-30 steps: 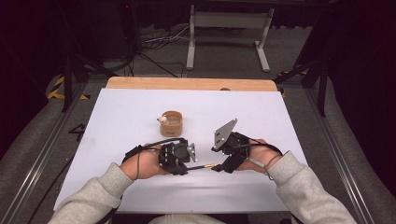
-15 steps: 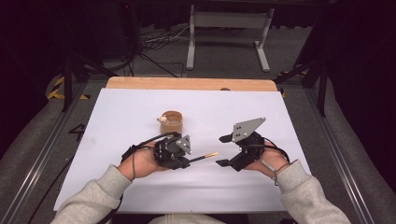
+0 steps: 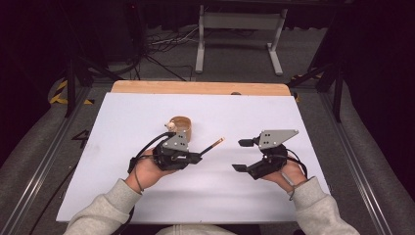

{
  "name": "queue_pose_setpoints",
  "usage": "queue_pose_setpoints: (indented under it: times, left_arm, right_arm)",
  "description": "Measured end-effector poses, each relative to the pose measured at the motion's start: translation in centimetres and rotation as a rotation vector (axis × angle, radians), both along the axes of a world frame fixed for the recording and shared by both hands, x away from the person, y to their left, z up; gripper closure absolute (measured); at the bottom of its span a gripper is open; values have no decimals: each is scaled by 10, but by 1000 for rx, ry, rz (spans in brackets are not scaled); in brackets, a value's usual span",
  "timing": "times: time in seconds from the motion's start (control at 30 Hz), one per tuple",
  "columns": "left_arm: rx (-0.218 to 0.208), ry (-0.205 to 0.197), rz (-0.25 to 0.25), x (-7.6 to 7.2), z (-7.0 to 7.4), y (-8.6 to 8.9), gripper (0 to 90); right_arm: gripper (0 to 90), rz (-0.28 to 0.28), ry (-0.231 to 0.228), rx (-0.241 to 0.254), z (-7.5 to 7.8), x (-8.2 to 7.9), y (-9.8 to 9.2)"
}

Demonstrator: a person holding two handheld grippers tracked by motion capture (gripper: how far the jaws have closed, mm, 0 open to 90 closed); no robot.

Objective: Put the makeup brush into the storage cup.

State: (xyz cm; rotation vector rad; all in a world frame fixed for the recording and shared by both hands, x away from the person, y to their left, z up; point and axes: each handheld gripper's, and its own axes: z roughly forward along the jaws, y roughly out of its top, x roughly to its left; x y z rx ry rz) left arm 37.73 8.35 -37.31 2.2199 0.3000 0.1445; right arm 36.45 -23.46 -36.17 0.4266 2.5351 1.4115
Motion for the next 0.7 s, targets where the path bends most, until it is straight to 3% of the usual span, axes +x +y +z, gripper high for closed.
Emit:
queue_pose_setpoints:
  times: [0.13, 0.17, 0.23, 0.27, 0.47, 0.6, 0.63, 0.7]
  left_arm:
    - [-56, -1, 19, 1, 0, 3, 841]
    - [-90, -6, 28, 1, 1, 5, 841]
    - [-101, -8, 31, 1, 1, 6, 841]
    - [-136, -16, 35, 1, 1, 7, 841]
    - [-251, -26, 41, -1, -3, 10, 841]
    - [-332, -39, 40, -3, -7, 11, 841]
    - [-332, -39, 40, -3, -7, 11, 840]
    - [-382, -35, 41, -4, -11, 11, 841]
  right_arm:
    - [190, -17, -10, 41, -3, -2, -5]
    - [191, -20, -11, 48, -3, -3, -6]
    - [192, -23, -12, 61, -5, -3, -7]
    - [195, -27, -13, 74, -6, -3, -7]
    - [202, -41, -24, 131, -9, -4, -7]
    - [202, -42, -33, 155, -9, -5, -6]
    - [202, -43, -35, 161, -9, -5, -6]
    - [202, -42, -35, 166, -10, -5, -6]
